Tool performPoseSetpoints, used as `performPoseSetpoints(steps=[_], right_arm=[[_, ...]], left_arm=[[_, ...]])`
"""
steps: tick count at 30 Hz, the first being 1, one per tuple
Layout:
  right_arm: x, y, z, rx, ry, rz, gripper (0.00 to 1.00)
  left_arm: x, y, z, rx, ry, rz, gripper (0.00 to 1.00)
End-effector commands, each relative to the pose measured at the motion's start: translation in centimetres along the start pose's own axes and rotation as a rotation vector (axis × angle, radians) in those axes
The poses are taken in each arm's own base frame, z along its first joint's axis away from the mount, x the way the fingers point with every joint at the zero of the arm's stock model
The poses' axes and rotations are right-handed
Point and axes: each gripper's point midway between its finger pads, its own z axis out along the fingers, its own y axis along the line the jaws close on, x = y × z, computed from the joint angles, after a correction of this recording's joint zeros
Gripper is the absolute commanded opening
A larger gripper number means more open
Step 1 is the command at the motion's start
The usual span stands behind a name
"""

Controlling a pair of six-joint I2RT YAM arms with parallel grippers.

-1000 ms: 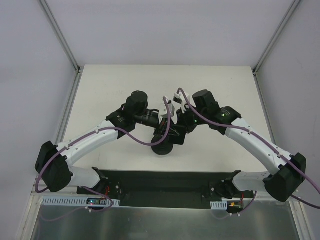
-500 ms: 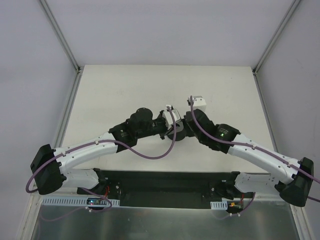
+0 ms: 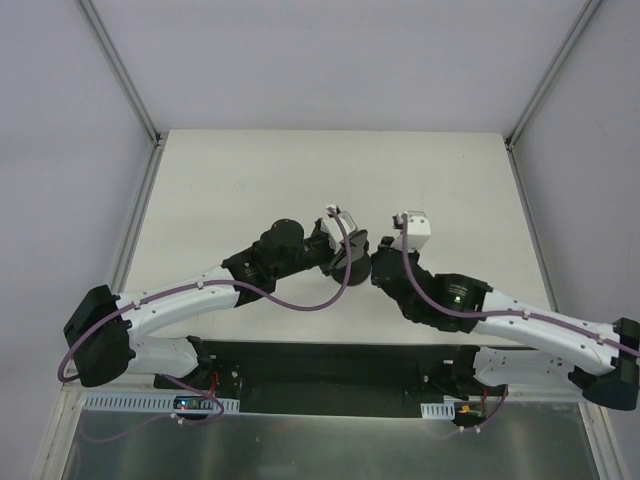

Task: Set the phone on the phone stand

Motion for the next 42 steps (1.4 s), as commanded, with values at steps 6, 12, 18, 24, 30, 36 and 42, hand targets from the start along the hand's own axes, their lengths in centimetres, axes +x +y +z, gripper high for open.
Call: performPoseSetpoints(steps=[6,12,18,24,30,36,42], right_arm=[[-2.0,-0.1,-3.8,-0.182,-0.035,0.168,0.29],[-0.9,-0.2,-4.0,-0.32,0.003,-0.135,0.54],[-1.1,1.1,-4.0,-0.558,0.004,-0.129,0.52],[-1.2,3.0,-3.2,-0.678,0.057,-0.156,0.56],[-1.6,3.8,-2.7,-0.714,0.062,-0.184,0.56],[-1.0,3.4,-2.2,-0.703,0.07,-0.182,0.61],[-0.5,2.5,-1.9,-0.662,0.089,-0.21,0.74]], left_arm=[[-1.5,4.7,-0.2,-0.201,-0.053,0.008,0.0],[-1.8,4.0,-0.2,-0.165,-0.069,-0.017,0.0],[-2.7,3.2,-0.9,-0.139,-0.172,-0.077,0.0],[-2.9,3.3,-1.1,-0.144,-0.192,-0.107,0.0],[-3.1,2.9,-0.8,-0.11,-0.204,-0.161,0.0],[-3.7,2.8,-0.7,-0.094,-0.16,-0.167,0.0],[-3.9,1.9,-0.8,-0.017,-0.043,-0.163,0.38]])
